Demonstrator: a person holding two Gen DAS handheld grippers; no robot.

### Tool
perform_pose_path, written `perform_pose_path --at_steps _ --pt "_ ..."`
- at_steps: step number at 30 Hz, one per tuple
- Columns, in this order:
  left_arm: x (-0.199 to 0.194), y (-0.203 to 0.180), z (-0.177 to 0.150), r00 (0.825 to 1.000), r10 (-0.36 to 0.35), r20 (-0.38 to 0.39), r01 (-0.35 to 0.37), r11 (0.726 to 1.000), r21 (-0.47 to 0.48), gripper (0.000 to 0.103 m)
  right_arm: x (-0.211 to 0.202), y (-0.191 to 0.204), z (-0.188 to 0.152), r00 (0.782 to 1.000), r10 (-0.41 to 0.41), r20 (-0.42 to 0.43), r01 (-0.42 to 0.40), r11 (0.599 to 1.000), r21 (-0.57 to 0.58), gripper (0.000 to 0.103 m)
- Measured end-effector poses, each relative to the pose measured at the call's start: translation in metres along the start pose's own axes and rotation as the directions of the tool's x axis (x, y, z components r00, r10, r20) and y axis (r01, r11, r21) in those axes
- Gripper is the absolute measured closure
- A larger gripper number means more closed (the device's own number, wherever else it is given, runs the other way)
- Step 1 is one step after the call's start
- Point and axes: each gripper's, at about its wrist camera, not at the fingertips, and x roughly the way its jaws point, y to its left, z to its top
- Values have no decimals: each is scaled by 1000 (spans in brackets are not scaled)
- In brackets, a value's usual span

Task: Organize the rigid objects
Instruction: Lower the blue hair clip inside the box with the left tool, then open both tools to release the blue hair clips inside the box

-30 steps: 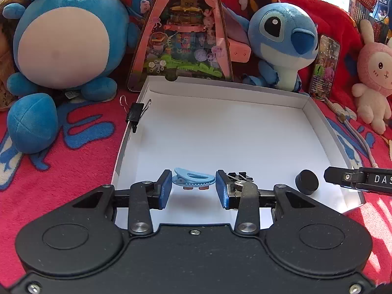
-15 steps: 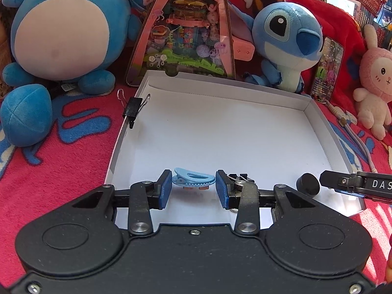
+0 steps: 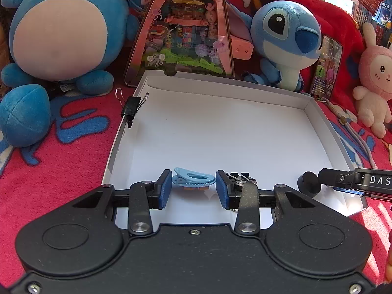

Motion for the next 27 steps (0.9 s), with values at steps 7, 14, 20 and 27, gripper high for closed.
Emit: perform_pose_path --at_steps 7,14,20,27 --pt "-2 -3 -1 1000 11 6 -11 1000 15 66 0 0 0 1000 1 2 -1 1000 -3 54" --pt "-13 -5 -3 999 31 43 -32 999 41 53 -3 0 -2 1000 18 3 -18 1000 -7 40" --pt "-28 -3 -7 997 31 72 -34 998 50 40 -12 0 -7 1000 22 22 -21 999 -39 35" --pt "-48 -2 -17 994 31 101 -38 997 73 30 -27 -3 -14 998 50 39 -48 997 -57 31"
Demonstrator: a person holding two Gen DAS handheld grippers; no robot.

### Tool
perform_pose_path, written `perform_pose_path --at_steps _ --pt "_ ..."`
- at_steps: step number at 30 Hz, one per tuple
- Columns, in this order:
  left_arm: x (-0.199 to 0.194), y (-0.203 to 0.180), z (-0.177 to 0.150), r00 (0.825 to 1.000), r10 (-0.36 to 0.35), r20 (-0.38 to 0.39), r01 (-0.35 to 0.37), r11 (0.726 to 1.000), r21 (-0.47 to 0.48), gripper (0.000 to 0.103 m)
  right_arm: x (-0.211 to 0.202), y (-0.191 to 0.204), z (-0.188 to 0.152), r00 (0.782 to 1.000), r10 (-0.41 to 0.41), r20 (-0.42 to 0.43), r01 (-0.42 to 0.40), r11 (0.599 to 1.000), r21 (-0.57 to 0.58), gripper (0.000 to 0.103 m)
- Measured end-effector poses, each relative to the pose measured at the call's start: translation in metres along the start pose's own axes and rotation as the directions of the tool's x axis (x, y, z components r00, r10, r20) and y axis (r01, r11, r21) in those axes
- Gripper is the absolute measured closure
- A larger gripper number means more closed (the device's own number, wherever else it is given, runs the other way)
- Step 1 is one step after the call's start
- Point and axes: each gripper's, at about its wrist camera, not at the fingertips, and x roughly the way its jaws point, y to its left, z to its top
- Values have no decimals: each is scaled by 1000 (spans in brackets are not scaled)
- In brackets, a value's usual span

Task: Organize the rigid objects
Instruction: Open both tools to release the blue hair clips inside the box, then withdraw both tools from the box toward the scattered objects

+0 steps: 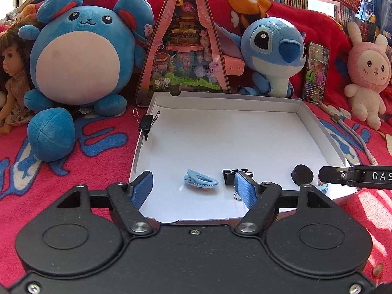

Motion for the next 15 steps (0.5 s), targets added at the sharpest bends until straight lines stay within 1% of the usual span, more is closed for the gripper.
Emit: perform_pose_path --at_steps 8,15 --pt "-29 -2 -18 999 -37 31 37 999 7 26 -31 8 -18 997 51 56 -45 994 -100 22" --pt "-51 -8 -40 997 -68 38 67 997 24 25 -53 15 -42 992 79 96 -60 980 -188 18"
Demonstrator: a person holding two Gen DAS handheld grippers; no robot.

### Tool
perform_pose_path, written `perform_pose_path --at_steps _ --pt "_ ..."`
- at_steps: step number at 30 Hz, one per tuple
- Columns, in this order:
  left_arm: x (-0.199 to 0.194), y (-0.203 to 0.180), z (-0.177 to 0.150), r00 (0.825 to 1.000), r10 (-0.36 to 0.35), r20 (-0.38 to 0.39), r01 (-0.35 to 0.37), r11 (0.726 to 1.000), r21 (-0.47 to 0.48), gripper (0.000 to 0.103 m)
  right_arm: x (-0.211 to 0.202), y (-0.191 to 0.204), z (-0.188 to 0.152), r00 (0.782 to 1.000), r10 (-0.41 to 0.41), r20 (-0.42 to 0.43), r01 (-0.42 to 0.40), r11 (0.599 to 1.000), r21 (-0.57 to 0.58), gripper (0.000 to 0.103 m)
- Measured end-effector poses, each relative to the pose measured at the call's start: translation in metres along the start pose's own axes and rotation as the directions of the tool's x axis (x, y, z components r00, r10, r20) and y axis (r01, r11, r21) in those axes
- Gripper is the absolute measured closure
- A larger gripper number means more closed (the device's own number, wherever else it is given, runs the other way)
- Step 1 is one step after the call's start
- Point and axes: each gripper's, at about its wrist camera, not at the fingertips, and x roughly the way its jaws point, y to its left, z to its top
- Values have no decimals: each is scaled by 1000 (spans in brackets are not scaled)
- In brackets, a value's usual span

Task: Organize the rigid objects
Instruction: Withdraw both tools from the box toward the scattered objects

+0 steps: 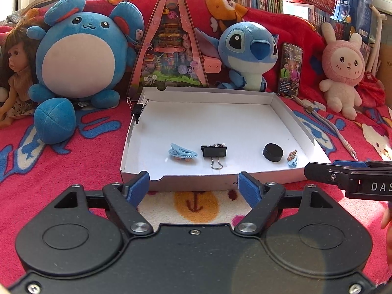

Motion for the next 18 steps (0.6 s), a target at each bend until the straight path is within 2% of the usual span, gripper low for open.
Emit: perform_pose_path --at_steps 18 --pt "-33 -15 -41 999 -43 -3 43 999 32 23 -40 15 -51 998 14 68 -4 989 -148 12"
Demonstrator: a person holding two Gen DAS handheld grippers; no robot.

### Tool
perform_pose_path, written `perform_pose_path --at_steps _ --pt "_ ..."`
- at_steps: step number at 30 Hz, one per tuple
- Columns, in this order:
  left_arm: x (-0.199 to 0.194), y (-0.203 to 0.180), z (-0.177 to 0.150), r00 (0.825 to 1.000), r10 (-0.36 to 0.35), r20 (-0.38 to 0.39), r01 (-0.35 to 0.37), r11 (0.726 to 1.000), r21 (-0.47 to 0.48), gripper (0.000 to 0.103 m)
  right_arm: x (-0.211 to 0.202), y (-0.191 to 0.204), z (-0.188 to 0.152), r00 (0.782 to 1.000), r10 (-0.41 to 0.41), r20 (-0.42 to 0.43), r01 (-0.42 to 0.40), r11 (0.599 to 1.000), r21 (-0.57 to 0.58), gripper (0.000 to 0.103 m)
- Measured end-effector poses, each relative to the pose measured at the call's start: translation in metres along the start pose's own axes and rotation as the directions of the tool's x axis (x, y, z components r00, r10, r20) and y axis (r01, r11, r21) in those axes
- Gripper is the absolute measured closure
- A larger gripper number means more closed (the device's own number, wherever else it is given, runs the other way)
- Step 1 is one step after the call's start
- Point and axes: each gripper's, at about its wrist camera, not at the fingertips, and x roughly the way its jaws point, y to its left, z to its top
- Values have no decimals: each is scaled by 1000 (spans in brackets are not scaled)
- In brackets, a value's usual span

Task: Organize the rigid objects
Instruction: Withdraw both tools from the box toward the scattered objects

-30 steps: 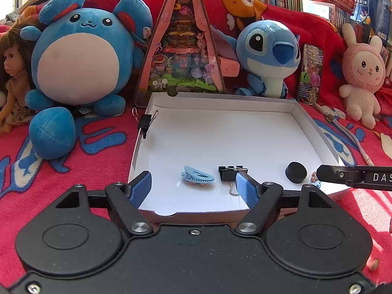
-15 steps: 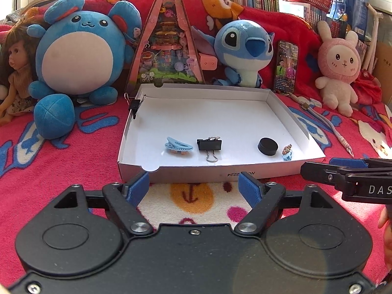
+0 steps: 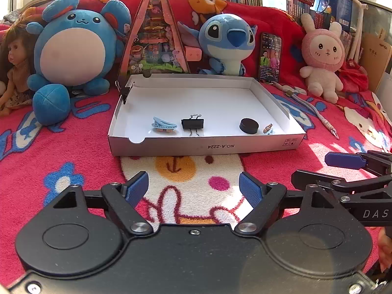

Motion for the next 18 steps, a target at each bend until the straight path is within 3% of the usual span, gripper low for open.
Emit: perform_pose_path --at_steps 7,18 --pt "-16 0 -17 1000 -20 11 20 999 -36 22 -15 4 -18 1000 -5 19 5 1000 -31 11" --pt "-33 -20 -48 999 -48 2 48 997 52 20 -31 10 -44 1000 -13 5 13 997 -73 9"
